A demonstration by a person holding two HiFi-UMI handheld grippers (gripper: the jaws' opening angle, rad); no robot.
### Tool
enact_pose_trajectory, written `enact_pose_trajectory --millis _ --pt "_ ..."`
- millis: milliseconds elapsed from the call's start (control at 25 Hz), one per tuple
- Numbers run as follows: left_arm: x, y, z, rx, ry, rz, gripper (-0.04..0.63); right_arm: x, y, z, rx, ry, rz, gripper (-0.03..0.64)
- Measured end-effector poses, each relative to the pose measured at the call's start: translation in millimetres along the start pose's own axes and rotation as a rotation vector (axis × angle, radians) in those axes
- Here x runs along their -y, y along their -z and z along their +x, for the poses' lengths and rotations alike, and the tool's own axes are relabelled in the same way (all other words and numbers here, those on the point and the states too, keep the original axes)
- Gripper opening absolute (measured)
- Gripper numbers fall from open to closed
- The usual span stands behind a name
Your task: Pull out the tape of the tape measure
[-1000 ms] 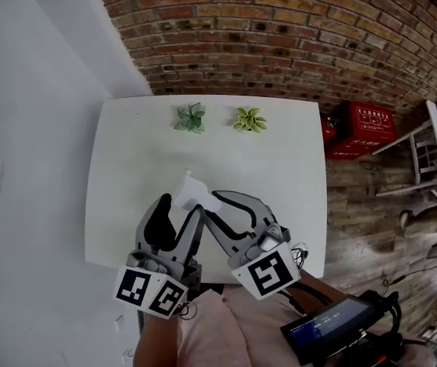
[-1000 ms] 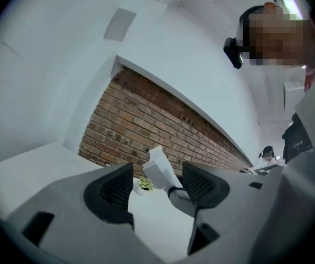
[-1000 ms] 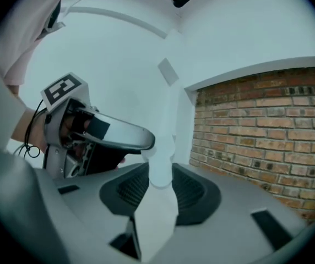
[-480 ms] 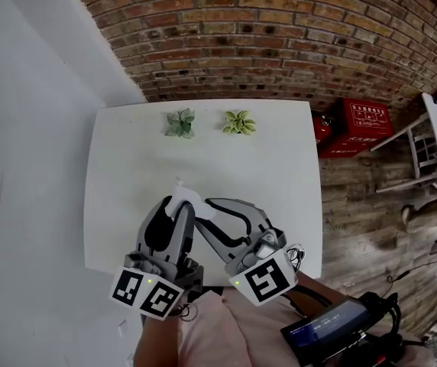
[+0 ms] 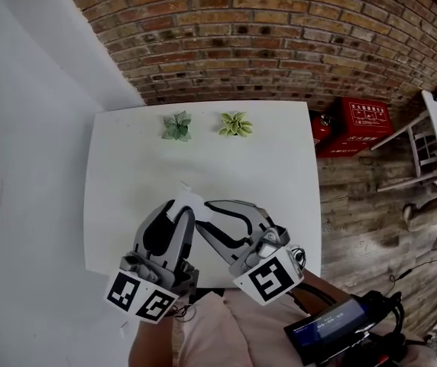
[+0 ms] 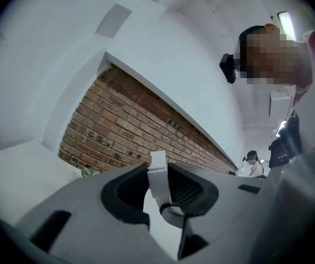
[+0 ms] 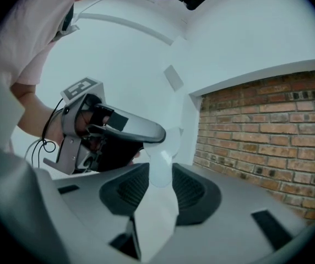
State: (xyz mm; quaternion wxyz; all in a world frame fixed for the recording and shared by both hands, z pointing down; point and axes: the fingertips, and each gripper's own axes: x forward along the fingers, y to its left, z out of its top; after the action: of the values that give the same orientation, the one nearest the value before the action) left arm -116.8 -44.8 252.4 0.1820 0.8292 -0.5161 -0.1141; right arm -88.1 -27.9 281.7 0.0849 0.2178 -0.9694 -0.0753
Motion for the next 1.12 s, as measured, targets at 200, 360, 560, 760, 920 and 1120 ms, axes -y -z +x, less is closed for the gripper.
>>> enact_pose_trajectory --millis 200,360,560,760,920,1120 --pt "-1.8 -1.1 0.3 -0.028 0.044 0.056 0.101 -5.3 3.6 0.8 -0.014 -0.087 0.054 0.166" --pt "-3.7 -4.5 -0.6 -0.043 0.077 0.095 0.101 3.5 -0.8 -7.7 0.014 -0.127 0.163 0.169" --pt "-0.4 -4.0 -3.5 -0.071 0.157 0.167 0.101 17.0 -6.6 -19.2 0.023 -0.178 0.405 0.163" --pt "11.1 4.1 -7.4 -0.104 0.25 0.269 0.1 28.2 -7.6 -28.7 0.031 -0.232 0.503 0.152" --pt "20.9 13.6 -11.7 -0.115 0.323 0.326 0.101 28.4 -10.6 -31.1 0.025 -0.274 0.631 0.147" --pt "28.3 35.0 -22.4 -0.167 0.395 0.359 0.1 24.4 -8.0 -33.7 0.002 -0.35 0.845 0.109"
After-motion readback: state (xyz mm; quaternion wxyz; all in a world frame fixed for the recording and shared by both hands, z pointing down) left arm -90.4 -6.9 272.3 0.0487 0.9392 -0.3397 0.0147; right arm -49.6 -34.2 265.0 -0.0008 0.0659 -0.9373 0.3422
